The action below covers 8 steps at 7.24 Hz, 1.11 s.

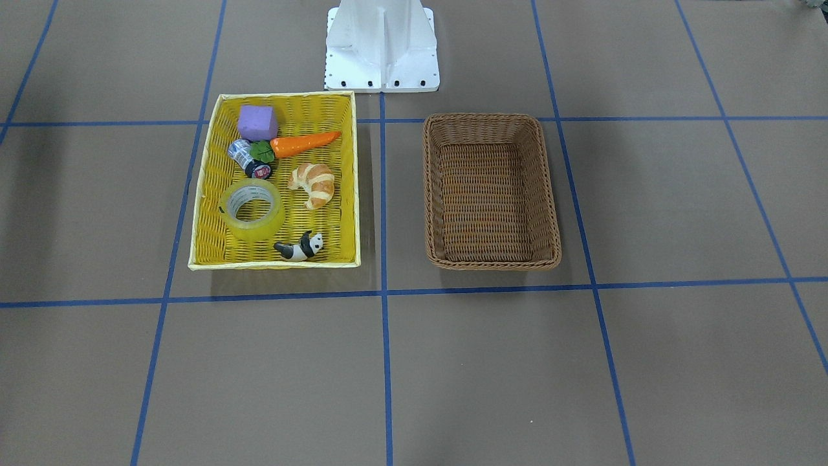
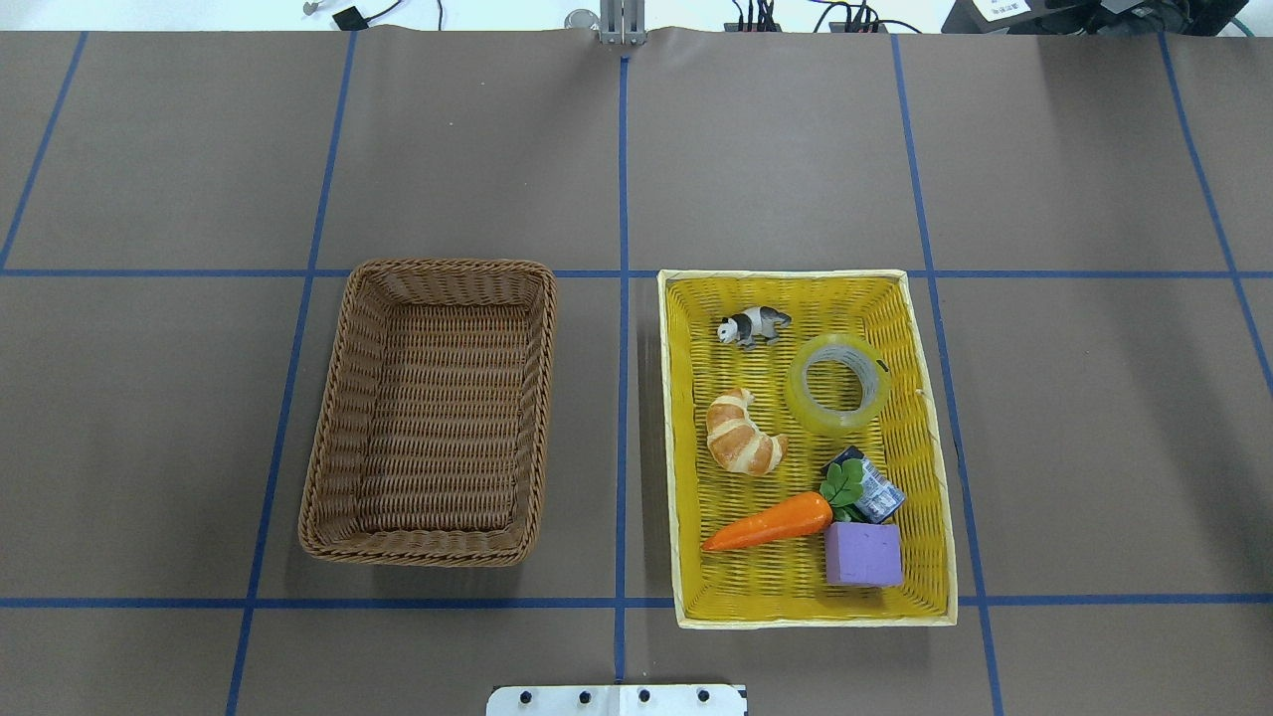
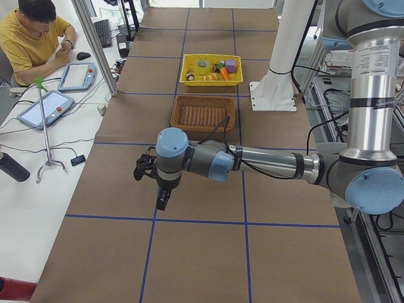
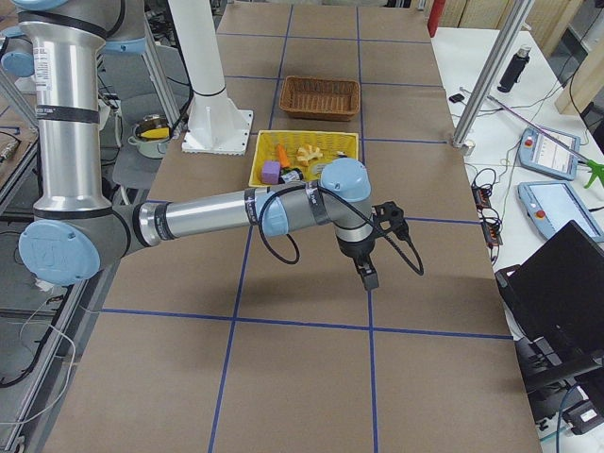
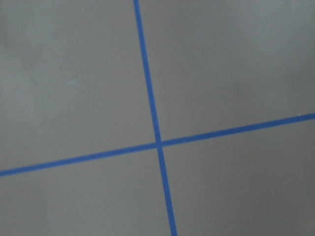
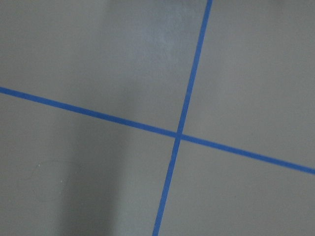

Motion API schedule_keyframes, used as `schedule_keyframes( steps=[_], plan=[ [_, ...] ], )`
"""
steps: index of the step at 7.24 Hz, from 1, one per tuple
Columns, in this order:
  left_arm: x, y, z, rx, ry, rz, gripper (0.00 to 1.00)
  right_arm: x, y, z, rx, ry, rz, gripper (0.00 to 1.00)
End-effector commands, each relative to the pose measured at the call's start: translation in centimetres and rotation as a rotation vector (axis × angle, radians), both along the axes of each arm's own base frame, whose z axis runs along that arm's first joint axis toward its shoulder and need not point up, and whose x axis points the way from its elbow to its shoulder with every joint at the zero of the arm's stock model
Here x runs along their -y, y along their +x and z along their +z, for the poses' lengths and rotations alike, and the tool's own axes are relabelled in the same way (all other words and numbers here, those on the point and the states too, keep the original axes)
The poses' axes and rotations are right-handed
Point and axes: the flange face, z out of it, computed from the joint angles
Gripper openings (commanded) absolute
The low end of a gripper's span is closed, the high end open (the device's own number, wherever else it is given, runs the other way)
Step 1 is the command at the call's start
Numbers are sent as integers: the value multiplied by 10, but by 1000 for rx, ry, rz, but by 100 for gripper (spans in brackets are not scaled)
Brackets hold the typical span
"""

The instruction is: Move tape to another basket

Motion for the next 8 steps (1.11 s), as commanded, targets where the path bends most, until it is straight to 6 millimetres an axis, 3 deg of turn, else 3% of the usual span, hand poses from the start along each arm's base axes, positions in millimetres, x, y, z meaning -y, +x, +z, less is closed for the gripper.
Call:
schedule_keyframes(
  steps=[1,2,3,4,5,6,7,8],
  plan=[
    [8,-1,-16,-1,88,-3,99,0,-10,-16,105,88,-56,100],
    [6,0,-11,-2,99,-4,99,1,-10,-18,110,143,-63,100],
    [6,0,-13,-6,101,-5,99,0,-19,-38,140,194,-41,100],
    [0,0,-25,-10,144,-3,99,5,-65,-73,195,161,-26,100],
    [-8,2,-16,-23,172,4,99,17,-111,-97,227,201,-109,100],
    [-10,2,-14,-24,179,3,99,21,-154,-134,293,159,-115,99],
    [-11,2,-11,-23,174,4,99,23,-210,-174,339,114,-116,99],
    [-11,2,-10,-23,173,4,99,11,-263,-184,295,119,-89,97]
  ],
)
